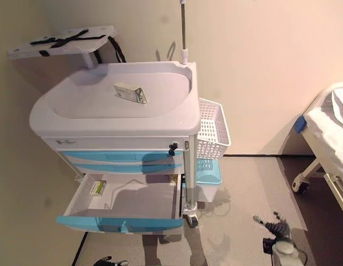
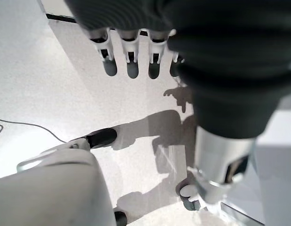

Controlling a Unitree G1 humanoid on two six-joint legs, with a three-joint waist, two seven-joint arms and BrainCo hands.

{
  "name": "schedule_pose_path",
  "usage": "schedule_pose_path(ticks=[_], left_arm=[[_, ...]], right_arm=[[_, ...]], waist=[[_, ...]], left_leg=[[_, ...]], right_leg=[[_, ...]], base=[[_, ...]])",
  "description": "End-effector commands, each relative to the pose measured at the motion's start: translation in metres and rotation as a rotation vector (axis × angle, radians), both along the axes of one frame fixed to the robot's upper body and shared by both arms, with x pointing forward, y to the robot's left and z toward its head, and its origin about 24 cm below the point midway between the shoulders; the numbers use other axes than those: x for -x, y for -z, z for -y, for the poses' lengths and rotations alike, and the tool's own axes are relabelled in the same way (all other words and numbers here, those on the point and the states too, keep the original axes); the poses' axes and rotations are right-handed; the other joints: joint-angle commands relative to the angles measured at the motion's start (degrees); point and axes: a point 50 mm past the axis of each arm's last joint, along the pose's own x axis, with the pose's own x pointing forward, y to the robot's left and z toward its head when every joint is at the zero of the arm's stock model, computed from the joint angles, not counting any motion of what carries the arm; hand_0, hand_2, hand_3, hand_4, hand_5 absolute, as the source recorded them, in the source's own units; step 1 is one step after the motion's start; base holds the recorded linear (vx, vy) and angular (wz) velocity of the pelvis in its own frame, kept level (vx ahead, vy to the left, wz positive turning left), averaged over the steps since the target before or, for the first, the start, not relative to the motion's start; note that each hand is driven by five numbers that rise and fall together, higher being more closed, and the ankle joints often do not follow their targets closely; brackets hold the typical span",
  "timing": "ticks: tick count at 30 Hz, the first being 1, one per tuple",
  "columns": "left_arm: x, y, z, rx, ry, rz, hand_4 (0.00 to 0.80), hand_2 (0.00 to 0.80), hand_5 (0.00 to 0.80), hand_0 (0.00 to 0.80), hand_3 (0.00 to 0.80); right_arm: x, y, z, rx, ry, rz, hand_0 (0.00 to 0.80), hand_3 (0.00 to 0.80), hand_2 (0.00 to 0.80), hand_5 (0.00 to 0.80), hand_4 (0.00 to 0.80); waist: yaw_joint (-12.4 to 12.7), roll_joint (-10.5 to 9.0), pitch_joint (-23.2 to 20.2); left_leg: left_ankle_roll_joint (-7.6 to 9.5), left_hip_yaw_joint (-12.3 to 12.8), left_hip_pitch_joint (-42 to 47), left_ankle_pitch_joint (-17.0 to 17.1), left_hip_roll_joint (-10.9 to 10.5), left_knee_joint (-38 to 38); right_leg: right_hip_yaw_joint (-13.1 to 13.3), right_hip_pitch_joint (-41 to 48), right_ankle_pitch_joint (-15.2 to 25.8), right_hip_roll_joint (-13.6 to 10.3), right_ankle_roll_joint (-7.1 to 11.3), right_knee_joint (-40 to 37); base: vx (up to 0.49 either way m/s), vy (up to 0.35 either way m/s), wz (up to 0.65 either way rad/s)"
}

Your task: Open the drawer and pick up the medicine

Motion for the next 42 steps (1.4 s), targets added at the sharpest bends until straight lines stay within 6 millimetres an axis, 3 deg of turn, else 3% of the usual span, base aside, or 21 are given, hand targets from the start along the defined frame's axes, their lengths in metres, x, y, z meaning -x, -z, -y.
schedule_pose_path(ticks=[1, 2, 4, 10, 17, 28, 35, 37, 39, 42], left_arm=[[-0.006, -0.004, -0.016, -0.021, -0.004, 0.011, 0.0, 0.0, 0.0, 0.0, 0.0], [-0.006, -0.004, -0.016, -0.021, -0.004, 0.011, 0.0, 0.0, 0.0, 0.0, 0.0], [0.001, -0.003, -0.018, -0.014, -0.01, -0.011, 0.0, 0.0, 0.0, 0.0, 0.0], [0.01, 0.0, -0.017, 0.002, -0.019, -0.049, 0.0, 0.0, 0.0, 0.0, 0.0], [0.013, 0.001, -0.014, -0.03, 0.06, -0.08, 0.0, 0.0, 0.0, 0.0, 0.0], [-0.02, -0.008, -0.016, -0.086, 0.356, -0.017, 0.0, 0.0, 0.0, 0.0, 0.0], [-0.072, -0.03, -0.014, -0.108, 0.533, 0.146, 0.0, 0.0, 0.0, 0.0, 0.0], [-0.104, -0.049, -0.013, -0.126, 0.603, 0.26, 0.0, 0.0, 0.0, 0.0, 0.0], [-0.105, -0.049, -0.013, -0.126, 0.603, 0.26, 0.0, 0.0, 0.0, 0.0, 0.0], [-0.149, -0.087, -0.008, -0.122, 0.689, 0.446, 0.0, 0.0, 0.0, 0.0, 0.0]], right_arm=[[0.0, 0.014, -0.02, -0.096, -0.056, -0.044, 0.0, 0.0, 0.0, 0.0, 0.0], [0.0, 0.014, -0.02, -0.096, -0.056, -0.044, 0.0, 0.0, 0.0, 0.0, 0.0], [0.028, 0.031, -0.031, -0.162, -0.043, -0.177, 0.0, 0.0, 0.0, 0.0, 0.0], [0.06, 0.046, -0.049, -0.242, -0.029, -0.321, 0.0, 0.0, 0.0, 0.0, 0.0], [0.059, 0.048, -0.058, -0.243, -0.112, -0.35, 0.0, 0.0, 0.0, 0.0, 0.0], [0.038, 0.039, -0.041, -0.159, -0.252, -0.349, 0.0, 0.0, 0.0, 0.0, 0.0], [0.004, 0.024, -0.024, -0.083, -0.328, -0.293, 0.0, 0.0, 0.0, 0.0, 0.0], [-0.014, 0.016, -0.021, -0.057, -0.366, -0.253, 0.0, 0.0, 0.0, 0.0, 0.0], [-0.014, 0.016, -0.021, -0.058, -0.366, -0.253, 0.0, 0.0, 0.0, 0.0, 0.0], [-0.028, 0.006, -0.011, -0.022, -0.369, -0.215, 0.0, 0.0, 0.0, 0.0, 0.0]], waist=[[0.76, -3.17, 0.06], [0.75, -3.18, 0.06], [1.2, -3.33, 0.22], [1.5, -3.58, 0.12], [1.97, -4.06, 0.25], [1.45, -3.87, 3.03], [0.18, -2.66, 9.24], [0.3, -2.64, 11.9], [0.31, -2.63, 11.65], [0.17, -2.51, 14.72]], left_leg=[[2.49, -1.6, -0.84, -3.09, -4.34, 1.99], [2.49, -1.61, -0.84, -3.09, -4.34, 1.99], [2.5, -2.19, -0.78, -3.18, -4.37, 2.16], [2.48, -2.91, -0.46, -3.32, -4.43, 2.19], [2.65, -3.49, -0.28, -3.68, -4.45, 2.5], [3.93, -3.0, -3.7, -6.88, -5.79, 9.31], [5.68, -2.42, -14.01, -9.17, -8.24, 17.89], [6.18, -1.94, -20.16, -10.06, -8.44, 23.14], [6.19, -1.92, -20.62, -10.18, -8.42, 23.44], [6.49, -2.39, -28.39, -12.75, -9.21, 32.17]], right_leg=[[-3.74, -2.85, -0.39, 0.34, 1.79, 1.95], [-3.75, -2.85, -0.39, 0.34, 1.79, 1.95], [-4.29, -2.38, -0.72, 0.29, 1.64, 2.09], [-5.06, -1.81, -1.17, 0.31, 1.47, 2.22], [-5.54, -1.3, -1.48, 0.19, 1.34, 2.34], [-3.77, -4.59, -3.38, -0.49, 1.02, 8.14], [-1.34, -16.92, -5.18, -2.15, 0.58, 19.67], [-0.84, -22.74, -5.97, -3.18, 0.47, 24.74], [-0.81, -23.18, -6.06, -3.17, 0.47, 24.99], [-1.26, -29.91, -8.41, -4.83, 0.12, 32.93]], base=[[0.0, 0.0, 0.0], [0.0, 0.0, 0.0], [0.009, -0.013, 0.04], [0.012, -0.007, 0.11], [0.01, -0.004, 0.07], [-0.003, 0.033, -0.01], [-0.14, 0.124, -0.06], [-0.228, 0.105, -0.1], [-0.128, 0.046, -0.02], [-0.16, 0.059, 0.21]])
